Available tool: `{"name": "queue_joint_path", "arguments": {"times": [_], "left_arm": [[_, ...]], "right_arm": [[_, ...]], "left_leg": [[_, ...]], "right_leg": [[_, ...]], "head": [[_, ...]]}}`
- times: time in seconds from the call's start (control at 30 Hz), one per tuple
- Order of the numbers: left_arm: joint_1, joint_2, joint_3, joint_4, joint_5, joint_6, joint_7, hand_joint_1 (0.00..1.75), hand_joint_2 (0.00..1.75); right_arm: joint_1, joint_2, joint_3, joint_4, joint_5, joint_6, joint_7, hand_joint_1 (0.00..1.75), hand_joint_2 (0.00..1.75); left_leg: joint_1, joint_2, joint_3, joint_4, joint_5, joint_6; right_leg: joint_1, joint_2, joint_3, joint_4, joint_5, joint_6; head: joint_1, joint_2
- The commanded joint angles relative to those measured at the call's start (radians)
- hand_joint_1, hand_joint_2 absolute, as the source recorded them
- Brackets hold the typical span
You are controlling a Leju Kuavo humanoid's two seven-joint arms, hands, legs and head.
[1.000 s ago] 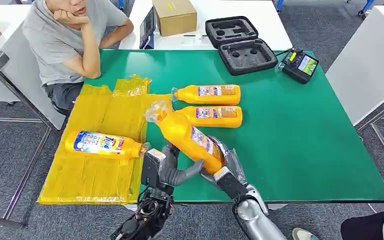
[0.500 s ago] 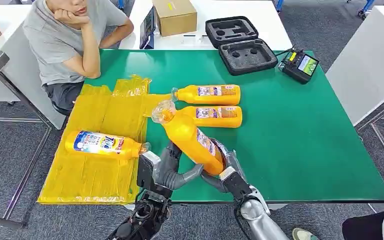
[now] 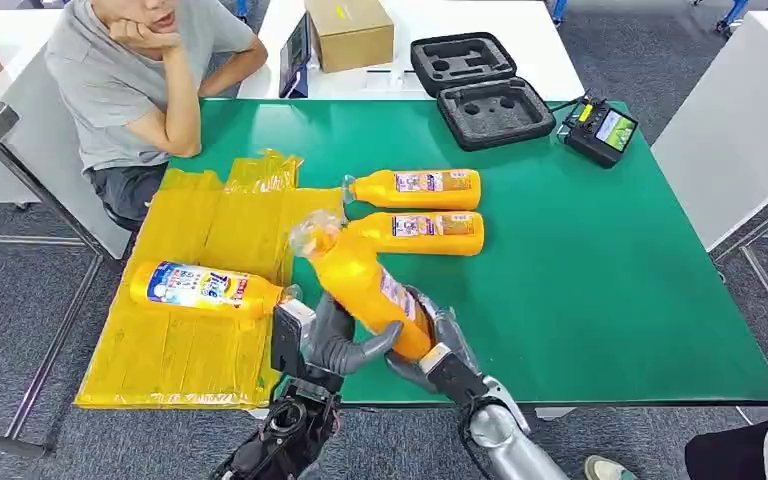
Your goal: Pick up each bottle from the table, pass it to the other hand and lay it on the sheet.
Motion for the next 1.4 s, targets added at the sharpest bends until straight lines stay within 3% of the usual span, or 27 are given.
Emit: {"name": "queue_joint_path", "arguments": {"times": [0.03, 0.63, 0.67, 0.7, 0.77, 0.87, 0.9, 0.97, 1.0, 1.07, 1.4], "left_arm": [[-0.066, 0.000, 0.009, 0.086, 0.002, 0.013, -0.002, 0.00, 1.75], [-0.033, 0.012, 0.034, 0.059, -0.032, -0.026, -0.002, 0.05, 1.75], [-0.033, 0.011, 0.035, 0.062, -0.033, -0.030, -0.002, 1.41, 1.75], [-0.035, 0.012, 0.030, 0.067, -0.035, -0.038, -0.002, 1.75, 1.75], [-0.037, 0.013, 0.028, 0.069, -0.038, -0.042, -0.002, 1.75, 1.75], [-0.037, 0.013, 0.028, 0.069, -0.038, -0.042, -0.002, 1.75, 1.75], [-0.037, 0.013, 0.028, 0.069, -0.038, -0.042, -0.002, 1.75, 1.75], [-0.042, 0.009, 0.025, 0.084, -0.038, -0.056, -0.002, 1.75, 1.75], [-0.044, 0.009, 0.024, 0.089, -0.040, -0.055, -0.002, 1.75, 1.75], [-0.047, 0.007, 0.025, 0.093, -0.044, -0.052, -0.002, 1.75, 1.75], [-0.040, 0.009, 0.035, 0.073, -0.059, -0.046, -0.002, 1.75, 1.75]], "right_arm": [[-0.016, -0.004, 0.062, 0.005, -0.012, 0.020, 0.003, 1.75, 1.75], [-0.005, -0.014, 0.085, -0.008, -0.027, 0.023, 0.003, 1.73, 1.75], [-0.007, -0.013, 0.083, -0.005, -0.027, 0.020, 0.003, 1.55, 1.75], [-0.009, -0.012, 0.082, -0.004, -0.028, 0.020, 0.003, 1.41, 1.75], [-0.009, -0.012, 0.081, -0.003, -0.029, 0.020, 0.003, 0.96, 1.75], [-0.009, -0.012, 0.081, -0.003, -0.029, 0.020, 0.003, 0.96, 1.75], [-0.009, -0.012, 0.081, -0.003, -0.029, 0.020, 0.003, 0.84, 1.75], [-0.011, -0.011, 0.083, 0.008, -0.020, 0.006, 0.003, 0.26, 1.75], [-0.012, -0.009, 0.083, 0.011, -0.018, 0.000, 0.003, 0.12, 1.75], [-0.015, -0.007, 0.083, 0.017, -0.014, -0.008, 0.003, 0.00, 1.75], [-0.027, 0.005, 0.077, 0.040, -0.013, -0.012, 0.003, 0.00, 1.75]], "left_leg": [[0.001, -0.001, 0.007, 0.000, -0.003, -0.002], [0.000, 0.000, 0.004, 0.000, -0.002, -0.001], [0.000, 0.000, 0.003, -0.001, -0.001, -0.001], [0.001, 0.000, 0.005, 0.000, -0.002, -0.002], [0.000, 0.000, 0.004, -0.001, -0.001, -0.001], [0.001, 0.000, 0.005, -0.001, -0.002, -0.002], [0.000, 0.000, 0.004, -0.001, -0.002, -0.002], [0.001, 0.000, 0.005, -0.001, -0.002, -0.002], [0.000, 0.000, 0.003, -0.001, -0.001, -0.001], [0.001, 0.000, 0.004, -0.001, -0.001, -0.001], [0.000, 0.000, 0.004, 0.000, -0.002, -0.001]], "right_leg": [[0.001, 0.001, 0.006, 0.001, -0.003, -0.002], [0.000, 0.002, 0.004, 0.000, -0.001, -0.001], [0.000, 0.001, 0.003, 0.000, -0.001, -0.001], [0.000, 0.002, 0.005, 0.000, -0.002, -0.002], [0.000, 0.001, 0.004, 0.000, -0.001, -0.001], [0.000, 0.002, 0.005, -0.001, -0.002, -0.002], [0.000, 0.002, 0.004, -0.001, -0.001, -0.001], [0.000, 0.001, 0.005, 0.000, -0.002, -0.002], [0.000, 0.001, 0.003, 0.000, -0.001, -0.001], [0.000, 0.001, 0.004, -0.001, -0.001, -0.001], [0.000, 0.002, 0.004, 0.000, -0.001, -0.001]], "head": [[0.000, 0.000], [0.000, 0.000], [0.000, 0.000], [0.000, 0.000], [0.000, 0.000], [0.000, 0.000], [0.000, 0.000], [0.000, 0.000], [0.000, 0.000], [0.000, 0.000], [0.000, 0.000]]}}
